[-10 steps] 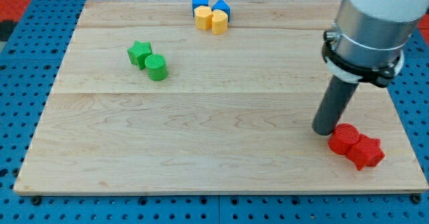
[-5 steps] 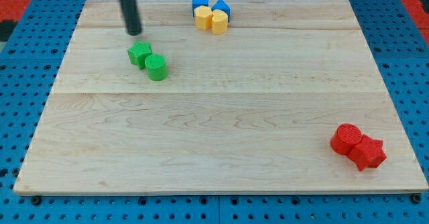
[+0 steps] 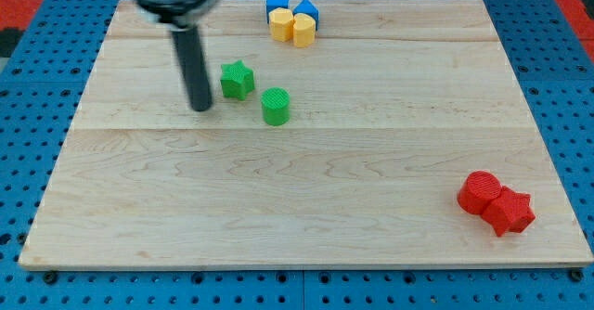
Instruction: Slide the green star and green circle to the center
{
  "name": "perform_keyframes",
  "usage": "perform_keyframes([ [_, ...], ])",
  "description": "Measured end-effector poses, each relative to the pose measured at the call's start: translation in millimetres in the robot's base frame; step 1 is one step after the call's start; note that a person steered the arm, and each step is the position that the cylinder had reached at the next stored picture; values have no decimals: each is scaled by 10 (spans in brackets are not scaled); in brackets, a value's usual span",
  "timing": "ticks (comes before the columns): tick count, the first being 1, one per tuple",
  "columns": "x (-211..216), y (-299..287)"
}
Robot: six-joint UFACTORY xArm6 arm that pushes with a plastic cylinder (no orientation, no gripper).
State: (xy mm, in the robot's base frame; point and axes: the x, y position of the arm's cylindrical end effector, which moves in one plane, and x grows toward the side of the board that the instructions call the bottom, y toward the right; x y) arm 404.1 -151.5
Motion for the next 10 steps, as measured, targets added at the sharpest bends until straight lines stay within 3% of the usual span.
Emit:
perform_keyframes([
  [1, -373, -110],
  [2, -596, 366],
  [3, -247, 804],
  [4, 285, 837],
  [5, 440, 1284],
  [6, 355, 692],
  [7, -146, 425],
  [8, -361, 718],
  [10, 317, 2074],
])
